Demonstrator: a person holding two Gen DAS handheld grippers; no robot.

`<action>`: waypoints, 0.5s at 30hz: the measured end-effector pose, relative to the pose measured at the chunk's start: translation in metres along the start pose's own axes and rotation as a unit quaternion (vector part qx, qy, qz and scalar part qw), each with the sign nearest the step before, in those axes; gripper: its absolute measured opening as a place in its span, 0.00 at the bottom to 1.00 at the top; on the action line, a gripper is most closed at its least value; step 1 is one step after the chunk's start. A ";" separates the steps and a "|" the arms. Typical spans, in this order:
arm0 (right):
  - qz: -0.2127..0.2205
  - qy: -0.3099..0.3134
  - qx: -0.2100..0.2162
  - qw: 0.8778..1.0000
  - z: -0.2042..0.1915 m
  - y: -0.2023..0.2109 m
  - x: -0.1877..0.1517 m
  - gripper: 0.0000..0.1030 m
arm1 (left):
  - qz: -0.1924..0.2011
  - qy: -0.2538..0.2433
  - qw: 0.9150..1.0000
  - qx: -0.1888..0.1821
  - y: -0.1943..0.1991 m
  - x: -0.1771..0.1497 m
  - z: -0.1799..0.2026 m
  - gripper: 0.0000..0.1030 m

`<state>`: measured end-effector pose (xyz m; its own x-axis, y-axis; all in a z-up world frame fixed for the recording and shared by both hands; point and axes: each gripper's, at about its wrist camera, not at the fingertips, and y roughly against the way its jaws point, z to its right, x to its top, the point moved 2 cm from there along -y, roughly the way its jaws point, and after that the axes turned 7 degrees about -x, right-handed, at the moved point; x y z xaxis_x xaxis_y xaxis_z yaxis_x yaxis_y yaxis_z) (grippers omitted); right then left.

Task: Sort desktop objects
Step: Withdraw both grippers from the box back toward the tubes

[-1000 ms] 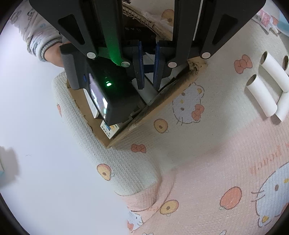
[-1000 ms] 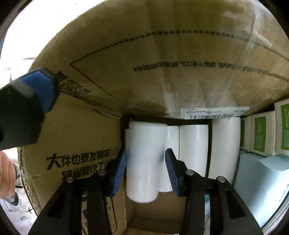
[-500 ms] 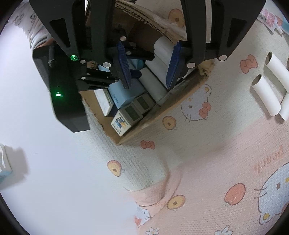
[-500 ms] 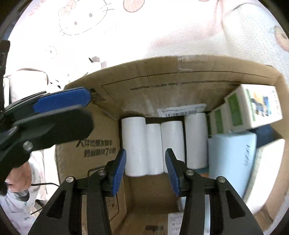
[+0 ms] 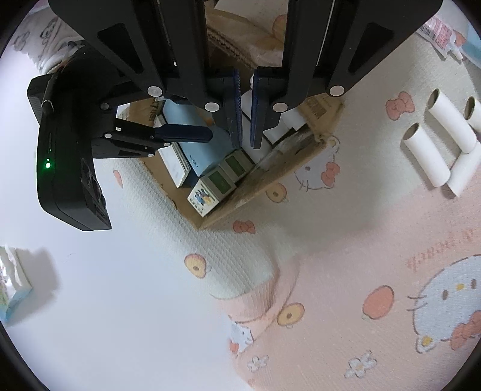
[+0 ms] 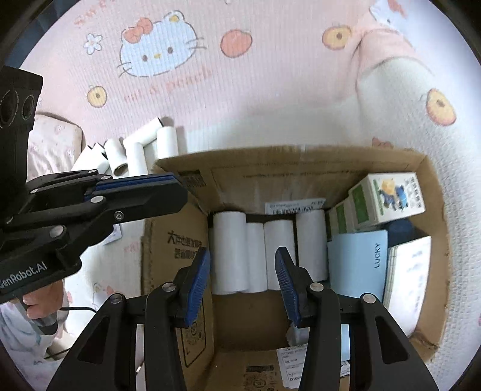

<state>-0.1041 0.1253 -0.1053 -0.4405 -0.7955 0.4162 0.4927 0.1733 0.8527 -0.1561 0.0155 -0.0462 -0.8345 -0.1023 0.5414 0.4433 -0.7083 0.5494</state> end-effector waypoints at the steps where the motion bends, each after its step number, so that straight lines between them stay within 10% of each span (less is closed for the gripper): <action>1: 0.003 0.006 -0.002 1.000 -0.005 0.000 -0.001 0.41 | 0.006 -0.002 1.000 0.003 0.002 0.000 0.000 0.06; 15: 0.099 0.079 -0.041 0.991 -0.064 0.044 0.005 0.41 | 0.069 -0.038 0.996 0.039 0.053 -0.013 0.004 0.06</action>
<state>-0.0368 0.0919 -0.0862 -0.2091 -0.8333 0.5118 0.6194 0.2921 0.7287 -0.1205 -0.0184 -0.0213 -0.7380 -0.1395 0.6602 0.5788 -0.6338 0.5131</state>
